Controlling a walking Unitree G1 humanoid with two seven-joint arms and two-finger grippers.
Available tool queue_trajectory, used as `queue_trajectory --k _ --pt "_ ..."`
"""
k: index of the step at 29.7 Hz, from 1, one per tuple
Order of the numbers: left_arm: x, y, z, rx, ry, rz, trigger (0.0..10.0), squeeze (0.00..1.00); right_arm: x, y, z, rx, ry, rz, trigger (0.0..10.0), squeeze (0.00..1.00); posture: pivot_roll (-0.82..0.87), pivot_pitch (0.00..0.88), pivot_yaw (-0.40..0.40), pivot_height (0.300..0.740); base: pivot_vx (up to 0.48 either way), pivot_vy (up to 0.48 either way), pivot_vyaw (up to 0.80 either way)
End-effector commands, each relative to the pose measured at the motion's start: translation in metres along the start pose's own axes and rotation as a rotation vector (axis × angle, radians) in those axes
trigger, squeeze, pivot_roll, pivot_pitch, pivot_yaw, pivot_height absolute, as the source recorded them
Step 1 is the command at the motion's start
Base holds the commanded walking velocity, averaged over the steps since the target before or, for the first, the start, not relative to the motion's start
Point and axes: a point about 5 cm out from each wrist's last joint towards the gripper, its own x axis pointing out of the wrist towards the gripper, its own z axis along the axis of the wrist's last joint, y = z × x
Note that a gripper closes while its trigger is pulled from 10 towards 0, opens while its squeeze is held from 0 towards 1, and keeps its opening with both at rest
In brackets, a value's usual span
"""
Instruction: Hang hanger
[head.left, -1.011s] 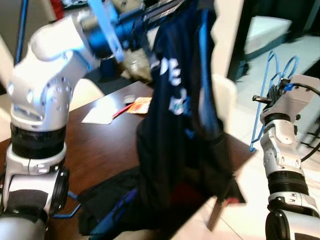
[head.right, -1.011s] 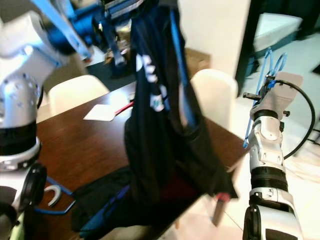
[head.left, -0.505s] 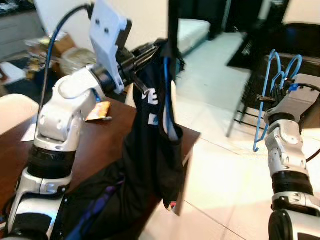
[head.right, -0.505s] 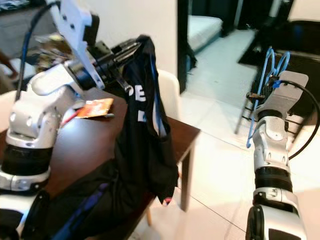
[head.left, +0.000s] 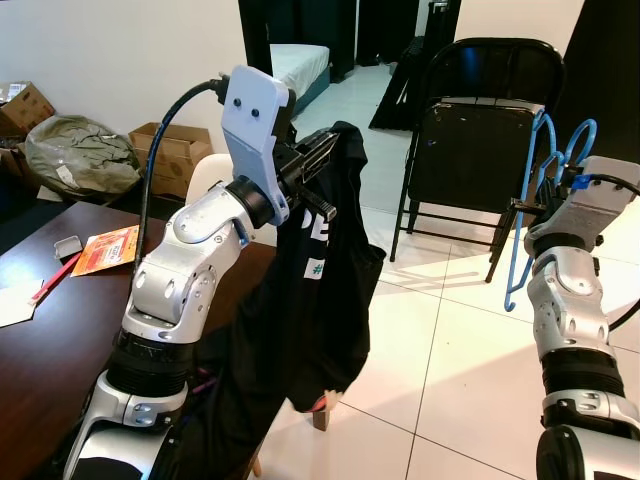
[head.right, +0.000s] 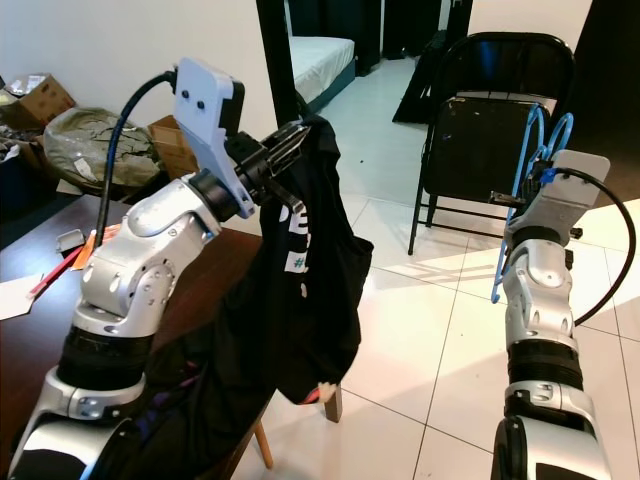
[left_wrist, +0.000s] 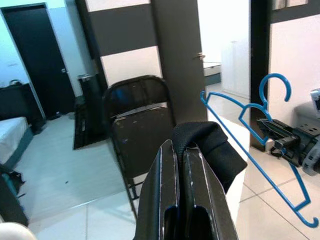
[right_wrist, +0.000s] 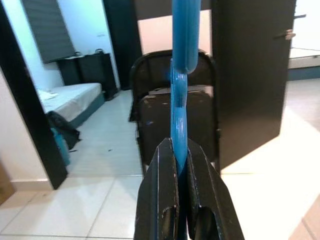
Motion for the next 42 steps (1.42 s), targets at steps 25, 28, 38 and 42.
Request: queue_trajectory --k 25,28,38,42 --pt "0.0 -0.002 0.005 -0.033 -0.019 -0.001 10.0 0.0 -0.006 0.03 -0.005 0.023 0.038 0.156 10.0 0.0 0.01 0.034 0.046 0.74 0.0 -0.364 -0.29" --pt "0.0 0.0 0.006 -0.013 -0.019 -0.014 10.0 0.0 -0.006 0.031 -0.004 0.027 0.036 0.168 10.0 0.0 0.01 0.034 0.047 0.74 0.0 0.0 -0.8" --pt "-0.003 0.009 -0.008 0.09 0.027 0.005 10.0 0.0 -0.018 0.048 -0.019 0.054 0.107 0.269 10.0 0.0 -0.01 0.031 0.051 0.74 0.0 0.0 -0.8" --pt "-0.011 0.02 -0.025 0.09 0.075 0.087 10.0 0.0 -0.031 0.062 -0.032 0.054 0.158 0.359 10.0 0.0 -0.03 0.031 0.042 0.74 0.0 0.0 -0.8"
